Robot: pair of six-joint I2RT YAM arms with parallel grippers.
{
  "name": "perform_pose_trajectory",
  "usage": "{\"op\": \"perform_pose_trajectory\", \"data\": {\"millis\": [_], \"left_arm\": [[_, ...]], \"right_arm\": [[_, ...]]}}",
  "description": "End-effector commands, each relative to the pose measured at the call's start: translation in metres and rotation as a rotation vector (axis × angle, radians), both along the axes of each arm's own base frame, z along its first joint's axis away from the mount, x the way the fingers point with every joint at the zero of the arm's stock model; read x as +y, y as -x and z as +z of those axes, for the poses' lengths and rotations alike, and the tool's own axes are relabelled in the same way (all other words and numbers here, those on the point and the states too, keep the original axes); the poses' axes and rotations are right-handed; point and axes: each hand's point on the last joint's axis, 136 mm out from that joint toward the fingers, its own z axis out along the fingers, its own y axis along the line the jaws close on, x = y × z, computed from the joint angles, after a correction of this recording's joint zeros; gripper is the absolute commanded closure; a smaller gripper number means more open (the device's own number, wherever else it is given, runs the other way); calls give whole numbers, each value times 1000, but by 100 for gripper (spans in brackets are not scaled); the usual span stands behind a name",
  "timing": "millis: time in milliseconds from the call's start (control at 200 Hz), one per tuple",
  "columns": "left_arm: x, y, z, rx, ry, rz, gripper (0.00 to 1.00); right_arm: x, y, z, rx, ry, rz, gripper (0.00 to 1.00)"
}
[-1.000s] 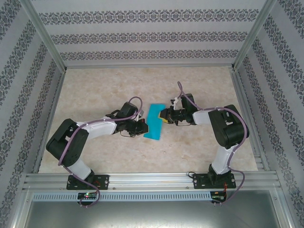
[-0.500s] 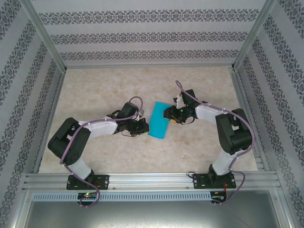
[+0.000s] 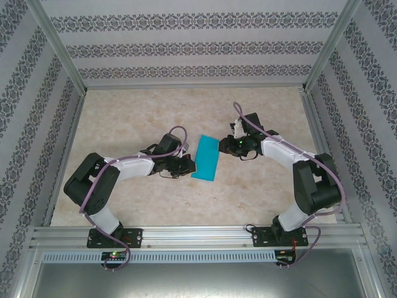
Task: Fold a paper plane with a square sheet of paper (pick it up from the middle)
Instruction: Place a square sheet of paper at the center of the table, then fold the triangle a second time at the center of the table.
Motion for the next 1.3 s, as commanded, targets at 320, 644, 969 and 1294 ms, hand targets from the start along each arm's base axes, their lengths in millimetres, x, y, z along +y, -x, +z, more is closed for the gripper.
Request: {"op": "perform_pose_trajectory", "data": {"millis": [320, 644, 969, 1294], "left_arm": [[-9, -1, 4, -6, 16, -12, 97], [-18, -9, 6, -6, 31, -21, 97], [-30, -16, 8, -7, 43, -40, 97], [-43, -30, 11, -18, 55, -45, 97]], "right_arm": [[31, -17, -39, 48, 32, 84, 84], [31, -11, -63, 93, 86, 116, 88], [28, -7, -77, 116, 124, 137, 90], [29, -5, -84, 133, 129, 155, 91]]}}
